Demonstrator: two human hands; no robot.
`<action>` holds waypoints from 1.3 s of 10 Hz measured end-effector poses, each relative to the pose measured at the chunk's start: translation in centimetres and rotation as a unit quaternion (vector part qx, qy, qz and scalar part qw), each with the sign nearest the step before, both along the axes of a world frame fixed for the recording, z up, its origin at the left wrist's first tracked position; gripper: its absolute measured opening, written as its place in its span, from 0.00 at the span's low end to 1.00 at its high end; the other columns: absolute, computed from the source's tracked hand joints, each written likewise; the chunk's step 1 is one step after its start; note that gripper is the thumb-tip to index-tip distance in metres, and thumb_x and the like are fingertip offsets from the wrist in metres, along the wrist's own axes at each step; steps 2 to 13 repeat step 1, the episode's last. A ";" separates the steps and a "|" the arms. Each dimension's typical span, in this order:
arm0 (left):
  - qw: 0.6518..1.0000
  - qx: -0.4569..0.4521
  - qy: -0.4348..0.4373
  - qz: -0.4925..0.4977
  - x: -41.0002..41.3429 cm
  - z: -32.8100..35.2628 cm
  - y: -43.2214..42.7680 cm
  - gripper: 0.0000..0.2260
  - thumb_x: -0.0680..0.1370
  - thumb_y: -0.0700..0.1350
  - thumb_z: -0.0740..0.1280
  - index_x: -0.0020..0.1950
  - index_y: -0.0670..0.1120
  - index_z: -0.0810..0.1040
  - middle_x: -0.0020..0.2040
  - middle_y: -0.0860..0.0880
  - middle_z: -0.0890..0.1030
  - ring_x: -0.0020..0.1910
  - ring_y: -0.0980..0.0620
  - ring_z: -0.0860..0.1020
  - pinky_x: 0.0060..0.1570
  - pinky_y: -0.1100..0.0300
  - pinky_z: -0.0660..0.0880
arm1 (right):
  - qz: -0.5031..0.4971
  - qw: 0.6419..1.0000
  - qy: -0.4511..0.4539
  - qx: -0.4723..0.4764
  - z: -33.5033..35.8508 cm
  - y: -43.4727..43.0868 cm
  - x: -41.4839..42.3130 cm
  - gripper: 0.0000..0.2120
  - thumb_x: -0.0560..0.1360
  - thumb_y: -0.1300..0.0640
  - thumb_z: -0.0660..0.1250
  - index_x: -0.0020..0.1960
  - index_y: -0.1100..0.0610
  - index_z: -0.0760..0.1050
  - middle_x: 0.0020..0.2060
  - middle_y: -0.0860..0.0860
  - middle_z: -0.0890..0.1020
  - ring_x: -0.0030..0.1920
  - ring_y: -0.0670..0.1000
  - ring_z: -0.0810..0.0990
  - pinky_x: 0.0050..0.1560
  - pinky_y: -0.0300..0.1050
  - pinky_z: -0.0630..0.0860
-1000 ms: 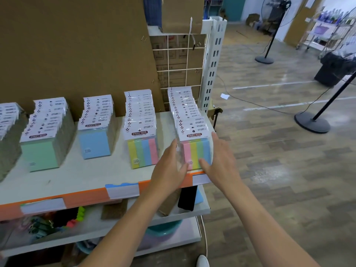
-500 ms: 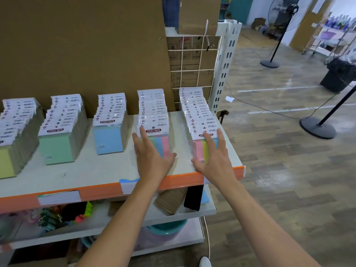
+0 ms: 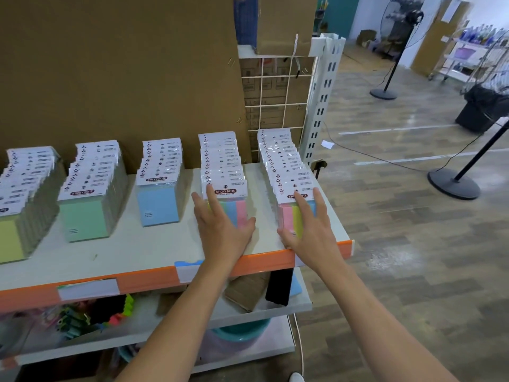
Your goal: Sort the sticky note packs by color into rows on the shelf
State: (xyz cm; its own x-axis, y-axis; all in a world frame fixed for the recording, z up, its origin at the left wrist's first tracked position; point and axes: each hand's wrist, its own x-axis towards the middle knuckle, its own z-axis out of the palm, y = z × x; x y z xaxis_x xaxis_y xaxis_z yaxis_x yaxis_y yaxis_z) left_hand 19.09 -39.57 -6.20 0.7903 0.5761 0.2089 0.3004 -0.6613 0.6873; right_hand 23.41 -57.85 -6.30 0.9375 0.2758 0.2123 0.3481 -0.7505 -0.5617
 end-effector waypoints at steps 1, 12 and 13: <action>0.999 0.027 -0.026 0.004 -0.5 1.5 0.1 0.51 0.70 0.60 0.74 0.78 0.52 0.40 0.80 0.44 0.43 0.78 0.42 0.51 0.72 0.44 0.65 | -0.025 0.999 -0.017 0.018 1.7 -0.1 0.1 0.33 0.78 0.43 0.66 0.79 0.48 0.57 0.79 0.52 0.50 0.78 0.55 0.53 0.77 0.54 0.57; 0.999 0.027 -0.026 0.004 -0.5 1.5 0.1 0.51 0.70 0.60 0.74 0.78 0.52 0.40 0.80 0.44 0.43 0.78 0.42 0.51 0.72 0.44 0.65 | -0.025 0.999 -0.017 0.018 1.7 -0.1 0.1 0.33 0.78 0.43 0.66 0.79 0.48 0.57 0.79 0.52 0.50 0.78 0.55 0.53 0.77 0.54 0.57; 0.999 0.027 -0.026 0.004 -0.5 1.5 0.1 0.51 0.70 0.60 0.74 0.78 0.52 0.40 0.80 0.44 0.43 0.78 0.42 0.51 0.72 0.44 0.65 | -0.025 0.999 -0.017 0.018 1.7 -0.1 0.1 0.33 0.78 0.43 0.66 0.79 0.48 0.57 0.79 0.52 0.50 0.78 0.55 0.53 0.77 0.54 0.57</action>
